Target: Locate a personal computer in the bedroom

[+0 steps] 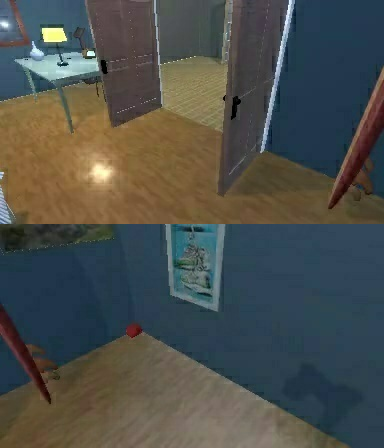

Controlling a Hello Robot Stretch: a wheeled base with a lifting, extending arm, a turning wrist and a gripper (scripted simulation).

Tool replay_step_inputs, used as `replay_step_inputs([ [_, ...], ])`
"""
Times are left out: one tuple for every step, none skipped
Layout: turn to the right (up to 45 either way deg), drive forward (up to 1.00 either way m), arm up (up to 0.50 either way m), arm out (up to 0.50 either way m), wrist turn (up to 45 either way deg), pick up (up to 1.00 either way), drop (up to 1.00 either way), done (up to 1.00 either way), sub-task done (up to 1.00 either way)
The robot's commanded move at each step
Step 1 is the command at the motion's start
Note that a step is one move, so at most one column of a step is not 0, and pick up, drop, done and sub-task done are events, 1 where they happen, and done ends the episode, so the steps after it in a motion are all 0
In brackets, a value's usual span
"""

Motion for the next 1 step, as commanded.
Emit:
replay_step_inputs([
  [0.0,0.75,0.0,0.0,0.0,0.0,0.0,0.0,0.0],
])
